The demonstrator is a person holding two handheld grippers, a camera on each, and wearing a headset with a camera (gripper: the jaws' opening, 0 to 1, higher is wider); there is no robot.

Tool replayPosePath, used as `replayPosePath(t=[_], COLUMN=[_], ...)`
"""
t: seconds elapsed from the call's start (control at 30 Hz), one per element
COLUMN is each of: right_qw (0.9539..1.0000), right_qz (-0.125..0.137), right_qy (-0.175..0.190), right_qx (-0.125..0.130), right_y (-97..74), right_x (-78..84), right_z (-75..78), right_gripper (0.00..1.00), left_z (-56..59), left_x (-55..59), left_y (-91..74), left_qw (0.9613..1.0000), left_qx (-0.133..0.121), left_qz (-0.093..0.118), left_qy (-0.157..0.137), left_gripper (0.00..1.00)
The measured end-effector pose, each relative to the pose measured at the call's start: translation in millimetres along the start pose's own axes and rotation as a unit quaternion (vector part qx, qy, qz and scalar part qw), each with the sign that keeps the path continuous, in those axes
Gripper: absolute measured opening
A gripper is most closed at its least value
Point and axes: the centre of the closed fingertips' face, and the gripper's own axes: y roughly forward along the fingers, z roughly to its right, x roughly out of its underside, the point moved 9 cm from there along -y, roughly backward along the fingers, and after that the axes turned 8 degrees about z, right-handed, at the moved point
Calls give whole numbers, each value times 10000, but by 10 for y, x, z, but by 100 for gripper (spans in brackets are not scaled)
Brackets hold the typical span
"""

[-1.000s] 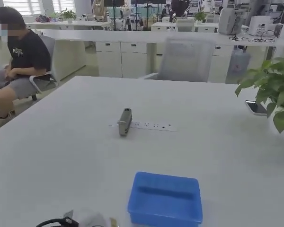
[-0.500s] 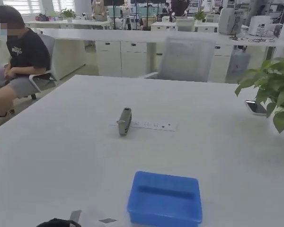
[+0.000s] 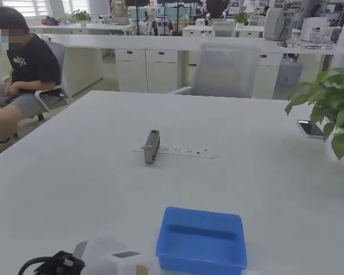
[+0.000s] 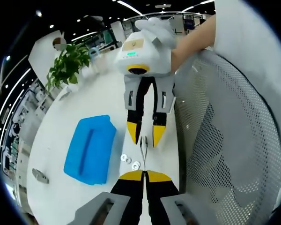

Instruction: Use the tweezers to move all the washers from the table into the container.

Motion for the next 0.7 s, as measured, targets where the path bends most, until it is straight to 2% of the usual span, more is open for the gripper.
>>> replayPosePath(t=[0.07, 0.13, 0.17, 0.2, 0.33, 0.47, 0.7], right_qw=[9995, 9995, 9992, 9993, 9988, 9983, 9977], right_qz=[14, 7, 22, 64, 261, 401, 511], right_qy=[-308, -303, -372, -318, -222, -203, -232], right_qx=[-77, -127, -153, -209, -356, -377, -388], right_y=[29, 42, 41, 46, 127, 226, 336], right_x=[-31, -42, -49, -66, -134, -230, -333], right_z=[6, 6, 30, 41, 57, 72, 77], right_gripper=[15, 8, 7, 6, 6, 6, 6], left_z=[-4, -7, -7, -16, -60, -100, -181], left_x=[-66, -121, -132, -142, -178, -175, -158], left_y=[-10, -27, -36, -59, -163, -228, -307], left_qw=[9999, 9998, 9998, 9997, 9996, 9998, 9999], left_qx=[25, 63, 61, 50, 14, -2, -34], left_qz=[77, 148, 155, 168, 273, 137, 110], left_qy=[70, 80, 83, 142, 71, 134, 75], left_gripper=[0, 0, 0, 0, 0, 0, 0])
